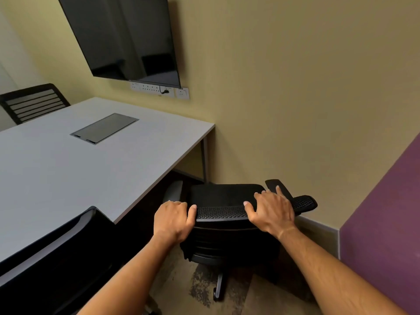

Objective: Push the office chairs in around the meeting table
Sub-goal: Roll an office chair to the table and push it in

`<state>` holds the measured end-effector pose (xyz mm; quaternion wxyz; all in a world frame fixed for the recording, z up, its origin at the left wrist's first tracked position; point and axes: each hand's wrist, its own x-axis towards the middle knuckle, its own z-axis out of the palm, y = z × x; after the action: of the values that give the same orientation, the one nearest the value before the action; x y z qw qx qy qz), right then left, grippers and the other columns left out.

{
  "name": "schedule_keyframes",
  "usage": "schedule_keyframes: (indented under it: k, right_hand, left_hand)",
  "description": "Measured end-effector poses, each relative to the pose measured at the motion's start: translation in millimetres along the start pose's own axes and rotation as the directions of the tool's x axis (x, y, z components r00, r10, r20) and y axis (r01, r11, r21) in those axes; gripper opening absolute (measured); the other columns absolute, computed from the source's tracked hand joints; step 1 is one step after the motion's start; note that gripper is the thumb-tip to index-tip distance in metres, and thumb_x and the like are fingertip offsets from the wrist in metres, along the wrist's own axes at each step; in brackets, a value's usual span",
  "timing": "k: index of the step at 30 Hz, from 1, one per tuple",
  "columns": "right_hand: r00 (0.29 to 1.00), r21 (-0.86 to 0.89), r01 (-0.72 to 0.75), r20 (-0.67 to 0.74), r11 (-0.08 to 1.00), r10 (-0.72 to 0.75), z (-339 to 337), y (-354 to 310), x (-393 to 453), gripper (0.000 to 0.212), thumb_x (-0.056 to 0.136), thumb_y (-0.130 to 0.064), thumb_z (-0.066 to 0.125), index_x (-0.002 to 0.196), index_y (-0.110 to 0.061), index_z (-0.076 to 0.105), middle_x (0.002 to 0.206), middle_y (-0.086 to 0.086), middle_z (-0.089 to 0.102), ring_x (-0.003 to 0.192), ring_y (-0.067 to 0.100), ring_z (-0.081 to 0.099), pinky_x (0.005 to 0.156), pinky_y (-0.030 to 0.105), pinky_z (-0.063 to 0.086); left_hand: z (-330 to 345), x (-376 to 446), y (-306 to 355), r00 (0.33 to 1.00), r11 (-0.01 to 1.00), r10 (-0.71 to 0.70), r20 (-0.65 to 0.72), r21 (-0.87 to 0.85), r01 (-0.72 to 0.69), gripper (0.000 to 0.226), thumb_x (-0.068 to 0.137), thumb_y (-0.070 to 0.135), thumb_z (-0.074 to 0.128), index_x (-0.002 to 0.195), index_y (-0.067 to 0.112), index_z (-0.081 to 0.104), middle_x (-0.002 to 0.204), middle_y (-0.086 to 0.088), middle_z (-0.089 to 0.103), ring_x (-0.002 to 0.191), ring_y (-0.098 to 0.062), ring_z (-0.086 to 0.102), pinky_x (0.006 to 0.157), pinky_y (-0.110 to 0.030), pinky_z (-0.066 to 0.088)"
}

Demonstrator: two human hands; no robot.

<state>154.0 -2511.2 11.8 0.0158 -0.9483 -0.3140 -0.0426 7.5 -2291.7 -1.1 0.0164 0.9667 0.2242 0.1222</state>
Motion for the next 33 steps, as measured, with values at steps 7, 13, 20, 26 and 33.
schedule_keyframes:
  k: [7,13,20,26,33]
  right_hand:
    - [0.993,0.011,0.12,-0.005,0.993,-0.12,1,9,52,0.071,0.085,-0.06,0.028,0.115,-0.01,0.068,0.115,0.01,0.068,0.117,0.023,0.057,0.119,0.042,0.02]
    - [0.98,0.026,0.198,-0.013,0.98,-0.198,4,7,100,0.072,0.085,-0.06,0.029,0.123,-0.01,0.064,0.126,0.012,0.064,0.125,0.024,0.052,0.119,0.039,0.016]
    - [0.963,0.061,0.27,0.007,0.961,-0.271,6,-4,145,0.073,0.088,-0.06,0.029,0.132,-0.01,0.057,0.135,0.012,0.059,0.132,0.022,0.047,0.119,0.037,0.015]
    - [0.944,0.076,0.327,0.012,0.942,-0.329,9,-18,177,0.071,0.089,-0.059,0.03,0.133,-0.011,0.057,0.135,0.011,0.059,0.131,0.021,0.048,0.119,0.037,0.015]
    - [0.914,0.101,0.406,-0.026,0.908,-0.406,18,-11,221,0.072,0.085,-0.059,0.033,0.129,-0.01,0.061,0.132,0.012,0.061,0.13,0.023,0.05,0.118,0.037,0.018]
  left_hand:
    - [-1,13,10,0.992,0.992,-0.128,-0.019,0.021,0.128,0.049,0.095,0.047,0.028,0.06,0.019,0.047,0.065,0.002,0.058,0.063,-0.016,0.055,0.064,-0.031,0.038]
    - [3,37,7,0.975,0.974,-0.222,0.009,0.041,0.222,0.049,0.092,0.048,0.022,0.062,0.019,0.048,0.069,0.001,0.06,0.065,-0.016,0.057,0.061,-0.03,0.036]
    - [8,67,-3,0.954,0.95,-0.295,0.048,0.125,0.288,0.058,0.091,0.057,0.017,0.074,0.017,0.056,0.079,-0.003,0.064,0.077,-0.018,0.059,0.07,-0.034,0.04]
    - [16,85,-17,0.938,0.935,-0.346,0.023,0.099,0.342,0.071,0.086,0.065,0.008,0.079,0.016,0.059,0.084,-0.003,0.064,0.082,-0.018,0.059,0.083,-0.035,0.045]
    - [17,104,-7,0.905,0.9,-0.425,0.016,0.112,0.421,0.069,0.088,0.063,0.011,0.083,0.016,0.06,0.086,-0.002,0.064,0.083,-0.018,0.059,0.082,-0.034,0.045]
